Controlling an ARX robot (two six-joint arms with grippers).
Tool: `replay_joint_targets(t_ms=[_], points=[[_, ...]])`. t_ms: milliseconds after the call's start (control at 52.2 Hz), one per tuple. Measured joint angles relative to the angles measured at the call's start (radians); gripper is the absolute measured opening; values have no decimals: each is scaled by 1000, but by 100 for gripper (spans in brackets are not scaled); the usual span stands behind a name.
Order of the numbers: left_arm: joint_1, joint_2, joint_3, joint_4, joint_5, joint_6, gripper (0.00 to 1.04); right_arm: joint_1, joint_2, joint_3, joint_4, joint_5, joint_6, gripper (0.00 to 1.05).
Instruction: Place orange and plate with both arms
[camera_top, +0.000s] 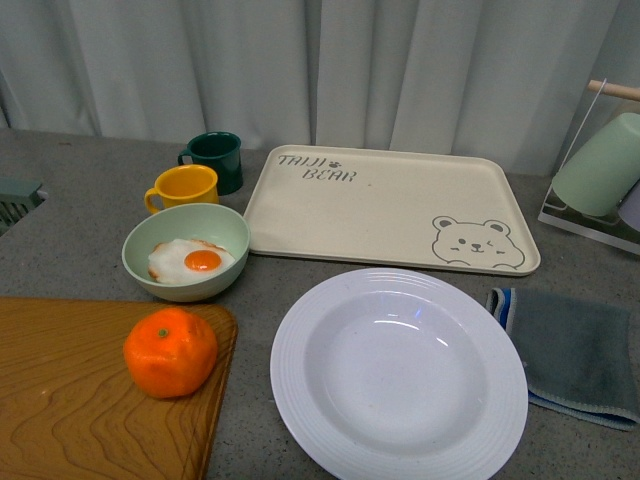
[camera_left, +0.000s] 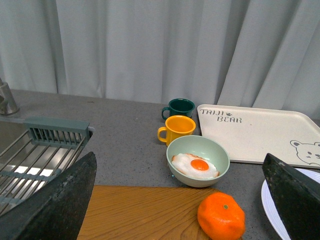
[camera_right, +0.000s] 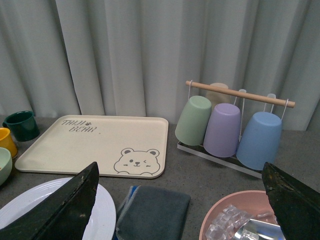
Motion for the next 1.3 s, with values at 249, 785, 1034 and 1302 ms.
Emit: replay_joint_targets(t_ms=[249, 785, 1034, 1302], points=[[0, 0, 0, 0, 0, 0, 98, 0, 0, 0, 0, 0, 0, 95], [0, 0, 0, 0, 0, 0, 98, 0, 0, 0, 0, 0, 0, 95], [-79, 370, 92, -85, -264, -190, 98, 0, -1, 0, 0, 0, 0, 95], [-51, 1052, 236, 336, -32, -209, 98, 0, -1, 0, 0, 0, 0, 95]])
